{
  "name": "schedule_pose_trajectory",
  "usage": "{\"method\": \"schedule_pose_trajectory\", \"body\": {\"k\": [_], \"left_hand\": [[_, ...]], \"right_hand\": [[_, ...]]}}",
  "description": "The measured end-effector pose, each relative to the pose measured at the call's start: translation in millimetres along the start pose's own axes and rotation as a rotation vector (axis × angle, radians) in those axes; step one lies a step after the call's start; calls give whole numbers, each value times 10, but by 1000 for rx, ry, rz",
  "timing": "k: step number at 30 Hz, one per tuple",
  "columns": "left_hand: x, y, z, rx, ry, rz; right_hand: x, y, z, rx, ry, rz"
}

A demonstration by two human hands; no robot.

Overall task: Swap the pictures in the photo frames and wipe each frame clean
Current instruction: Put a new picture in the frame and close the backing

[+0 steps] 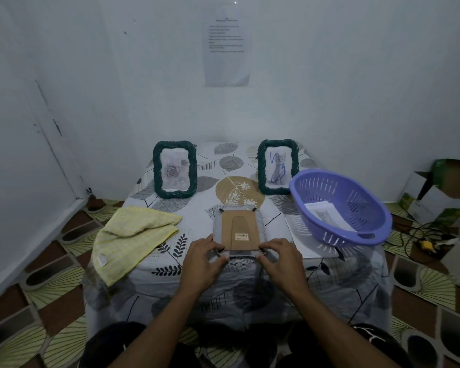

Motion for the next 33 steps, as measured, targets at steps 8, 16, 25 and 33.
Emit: {"method": "schedule_pose_trajectory", "body": {"k": [8, 16, 25, 33], "left_hand": [[23, 32, 1, 15, 10, -54], [29, 36, -5, 23, 19, -73], [176, -82, -358, -99, -107, -180], [237, -286, -667, -184, -128, -342]], "right_hand": [[-32, 15, 9, -21, -8, 9], [-37, 21, 9, -39, -23, 23], [-88, 52, -285, -15, -113, -36], [-136, 1, -565, -90, -335, -215]]}}
Point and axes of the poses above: each hand's wrist, its own z-axis away from the middle knuckle, its own y-axis out of the back of the hand, x = y × z, the point moved 5 cm from there along -z, towards the middle knuckle, and after that the axes turned 10 degrees about -y, right-handed, at the moved point
